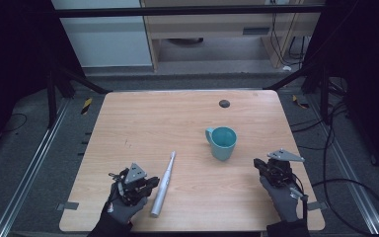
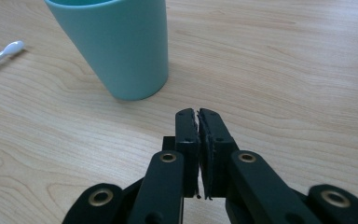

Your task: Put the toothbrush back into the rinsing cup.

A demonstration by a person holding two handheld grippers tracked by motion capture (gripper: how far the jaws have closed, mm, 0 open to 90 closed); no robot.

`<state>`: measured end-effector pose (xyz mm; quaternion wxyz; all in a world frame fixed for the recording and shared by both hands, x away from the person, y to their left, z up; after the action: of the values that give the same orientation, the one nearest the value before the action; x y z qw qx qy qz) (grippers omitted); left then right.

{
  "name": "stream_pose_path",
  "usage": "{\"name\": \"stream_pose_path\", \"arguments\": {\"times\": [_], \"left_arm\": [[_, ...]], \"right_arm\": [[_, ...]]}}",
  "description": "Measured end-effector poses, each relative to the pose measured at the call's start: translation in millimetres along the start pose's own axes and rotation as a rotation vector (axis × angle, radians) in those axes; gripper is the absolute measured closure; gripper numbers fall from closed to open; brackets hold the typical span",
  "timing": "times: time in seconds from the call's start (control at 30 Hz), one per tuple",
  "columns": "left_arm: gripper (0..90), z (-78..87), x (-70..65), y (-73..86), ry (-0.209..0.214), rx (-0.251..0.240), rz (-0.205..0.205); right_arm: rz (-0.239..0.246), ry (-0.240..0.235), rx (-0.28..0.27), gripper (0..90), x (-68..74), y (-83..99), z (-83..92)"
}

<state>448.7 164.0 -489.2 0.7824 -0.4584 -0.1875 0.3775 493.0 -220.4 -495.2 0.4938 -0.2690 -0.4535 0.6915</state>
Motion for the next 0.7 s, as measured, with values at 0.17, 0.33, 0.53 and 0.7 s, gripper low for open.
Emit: {"name": "stream_pose_path", "arguments": {"times": [0.17,0.33,0.53,0.7], "left_arm": [[72.6,0.9,7.4,-3.6,-0.034,0.002,0.047],[60.5,-1.2,7.9,-5.5,-0.05,0.018,0.064],[45.8,-2.6,7.2,-9.4,-0.054,0.037,0.072],[39.2,-8.2,-0.4,-9.3,-0.041,0.058,0.067]], "right_arm": [[-0.012,-0.001,0.0,81.7,-0.8,0.1,0.1],[-0.007,0.014,-0.01,76.7,-4.4,-0.6,-0.1],[-0.002,0.026,-0.005,70.6,-6.7,-0.5,-1.8],[0.004,0.033,-0.02,67.1,-7.0,-3.5,-1.2]]}}
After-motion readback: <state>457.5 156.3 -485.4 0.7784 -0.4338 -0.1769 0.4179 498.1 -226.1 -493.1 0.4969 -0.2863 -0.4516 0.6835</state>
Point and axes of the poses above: each handheld gripper's, and its own axes: z roughly backward along the jaws, y roughly out of its underside, x roughly to its left, the point moved 6 cm from there along -z, roughly forward along the jaws, and after that the axes turned 9 degrees about -x, right-handed, at the moved point
